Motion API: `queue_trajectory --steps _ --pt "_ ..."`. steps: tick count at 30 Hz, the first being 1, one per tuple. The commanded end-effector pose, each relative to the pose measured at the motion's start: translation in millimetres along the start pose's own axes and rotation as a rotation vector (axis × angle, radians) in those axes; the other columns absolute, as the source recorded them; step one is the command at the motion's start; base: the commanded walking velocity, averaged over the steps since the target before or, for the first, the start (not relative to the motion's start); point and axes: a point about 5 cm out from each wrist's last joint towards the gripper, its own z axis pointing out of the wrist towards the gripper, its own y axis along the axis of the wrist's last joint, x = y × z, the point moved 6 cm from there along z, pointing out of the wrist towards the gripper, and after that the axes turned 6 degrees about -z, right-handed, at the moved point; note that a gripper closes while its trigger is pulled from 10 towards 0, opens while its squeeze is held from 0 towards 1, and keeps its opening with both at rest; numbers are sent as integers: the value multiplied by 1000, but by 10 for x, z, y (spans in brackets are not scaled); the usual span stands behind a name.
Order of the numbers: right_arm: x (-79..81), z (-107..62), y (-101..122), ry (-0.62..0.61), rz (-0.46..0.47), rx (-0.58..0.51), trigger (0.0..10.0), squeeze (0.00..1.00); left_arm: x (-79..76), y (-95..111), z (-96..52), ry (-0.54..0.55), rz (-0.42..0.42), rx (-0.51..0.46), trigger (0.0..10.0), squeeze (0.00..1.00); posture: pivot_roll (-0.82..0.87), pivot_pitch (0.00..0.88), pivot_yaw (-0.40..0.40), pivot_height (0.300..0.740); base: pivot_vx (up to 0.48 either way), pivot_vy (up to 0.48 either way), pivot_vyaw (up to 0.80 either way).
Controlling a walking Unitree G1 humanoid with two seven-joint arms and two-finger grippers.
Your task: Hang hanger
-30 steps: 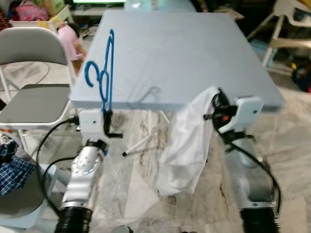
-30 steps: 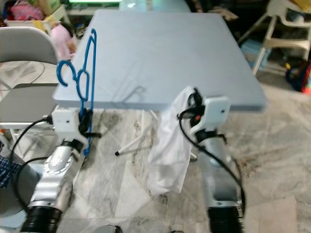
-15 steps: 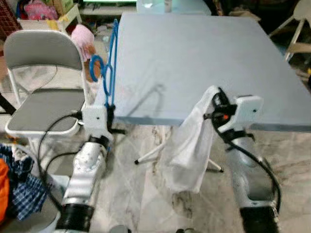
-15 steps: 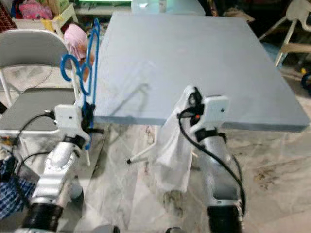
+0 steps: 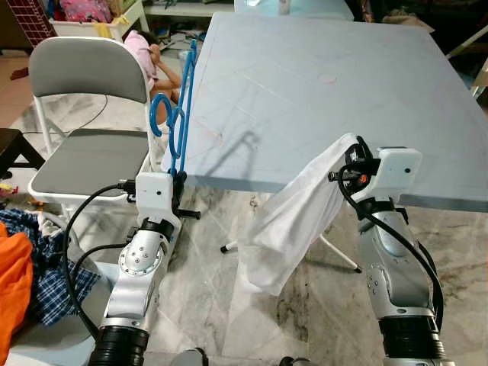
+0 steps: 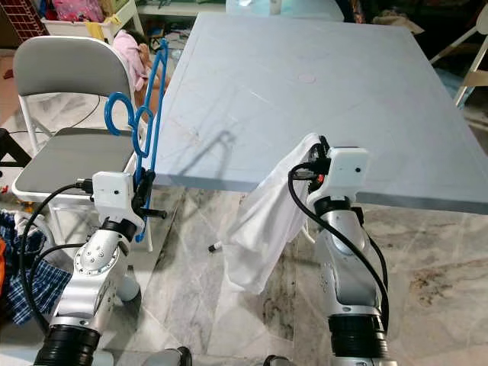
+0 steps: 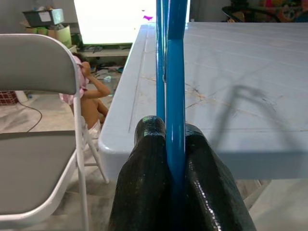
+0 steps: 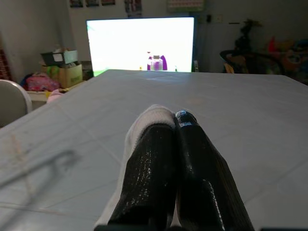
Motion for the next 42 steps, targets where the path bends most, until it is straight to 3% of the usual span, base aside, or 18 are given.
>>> queue_trajectory --steps 1,5,6,11,14,19,21,23,25,26,27,29,32,33,35,37,40,42 --pt "38 69 125 14 11 -43 10000 0 17 -6 -11 -3 -3 1 10000 0 120 159 -8 740 0 0 0" --pt "151 355 251 67 35 -67 10000 0 -60 -56 -74 -40 27 14 10000 0 143 178 -14 740 0 0 0" --pt "151 355 251 67 35 -67 10000 0 -60 -56 -74 -40 27 14 10000 0 143 178 -14 740 0 0 0" --pt "255 844 638 140 37 -131 10000 0 -24 -64 -166 -30 23 15 10000 0 188 202 -41 740 0 0 0" --pt "174 1072 889 114 60 -161 10000 0 1 -67 -219 -22 18 12 10000 0 208 209 -56 740 0 0 0" --pt "136 1226 975 100 53 -132 10000 0 11 -56 -260 -13 13 7 10000 0 230 218 -64 740 0 0 0" --pt "201 1356 1040 136 39 -75 10000 0 13 -44 -282 -11 12 6 10000 0 243 223 -64 740 0 0 0" --pt "217 1468 1241 143 -2 -68 10000 0 25 -40 -311 -10 10 9 10000 0 245 228 -61 740 0 0 0" --pt "148 1523 1412 105 -13 -82 10000 0 32 -45 -317 -10 9 12 10000 0 247 230 -60 740 0 0 0" --pt "50 1559 1660 57 1 -136 10000 0 33 -47 -319 -11 10 13 10000 0 251 233 -57 740 0 0 0" --pt "50 1559 1660 57 1 -136 10000 0 33 -47 -319 -11 10 13 10000 0 251 233 -57 740 0 0 0" --pt "-117 1561 2239 -10 48 -290 10000 0 20 -23 -309 -17 14 8 10000 0 258 235 -55 740 0 0 0" --pt "-185 1534 2504 -41 30 -363 10000 0 19 -4 -306 -16 15 3 10000 0 262 237 -54 740 0 0 0" --pt "-329 1440 2977 -102 17 -493 10000 0 20 24 -305 -10 19 -5 10000 0 270 244 -57 740 0 0 0" --pt "-424 1330 3331 -141 -7 -596 10000 0 22 34 -314 -5 21 -7 10000 0 272 247 -58 740 0 0 0" --pt "-435 1265 3482 -145 -63 -650 10000 0 22 30 -329 2 22 -7 10000 0 274 252 -62 740 0 0 0" --pt "-434 1238 3507 -136 -96 -676 10000 0 15 28 -337 5 23 -8 10000 0 275 255 -66 740 0 0 0" --pt "-340 1333 3137 -71 -161 -605 10000 0 11 28 -349 16 21 -9 10000 0 272 258 -67 740 0 0 0"
